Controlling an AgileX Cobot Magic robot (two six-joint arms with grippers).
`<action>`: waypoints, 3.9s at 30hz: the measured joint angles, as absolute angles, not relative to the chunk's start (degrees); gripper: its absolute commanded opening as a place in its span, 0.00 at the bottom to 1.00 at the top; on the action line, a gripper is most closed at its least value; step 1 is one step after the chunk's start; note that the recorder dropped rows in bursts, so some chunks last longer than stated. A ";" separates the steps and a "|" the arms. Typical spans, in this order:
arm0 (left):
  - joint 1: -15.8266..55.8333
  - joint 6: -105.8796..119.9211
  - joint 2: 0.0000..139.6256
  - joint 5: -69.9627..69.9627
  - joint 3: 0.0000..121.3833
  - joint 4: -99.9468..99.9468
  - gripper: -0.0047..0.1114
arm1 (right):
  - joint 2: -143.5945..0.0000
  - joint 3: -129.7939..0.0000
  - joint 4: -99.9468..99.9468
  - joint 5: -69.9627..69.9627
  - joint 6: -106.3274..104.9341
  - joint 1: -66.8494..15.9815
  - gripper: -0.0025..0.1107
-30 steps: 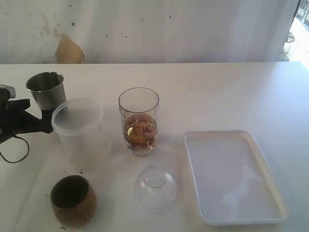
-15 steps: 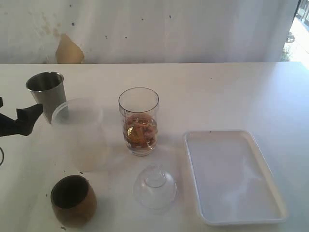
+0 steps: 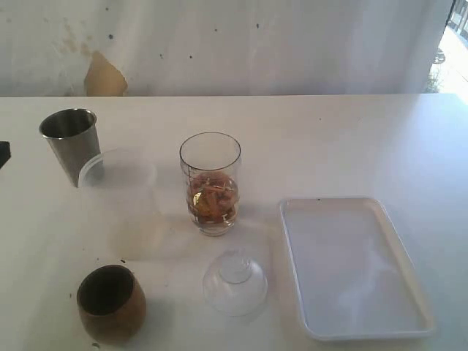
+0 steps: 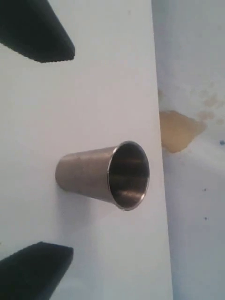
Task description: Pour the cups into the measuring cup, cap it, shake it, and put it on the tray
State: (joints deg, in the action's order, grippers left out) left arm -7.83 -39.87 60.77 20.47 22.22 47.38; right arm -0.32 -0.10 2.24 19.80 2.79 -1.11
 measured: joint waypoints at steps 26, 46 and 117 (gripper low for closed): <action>-7.83 -78.63 19.15 15.27 19.54 78.17 0.94 | -0.32 -0.10 2.24 19.80 2.79 -1.11 0.02; -7.83 -76.65 18.35 15.37 19.41 76.54 0.94 | -0.32 -0.10 2.24 19.80 2.79 -1.11 0.02; -7.50 3.23 0.21 -12.22 0.31 0.45 0.04 | -0.32 -0.10 2.24 19.80 2.54 -1.11 0.02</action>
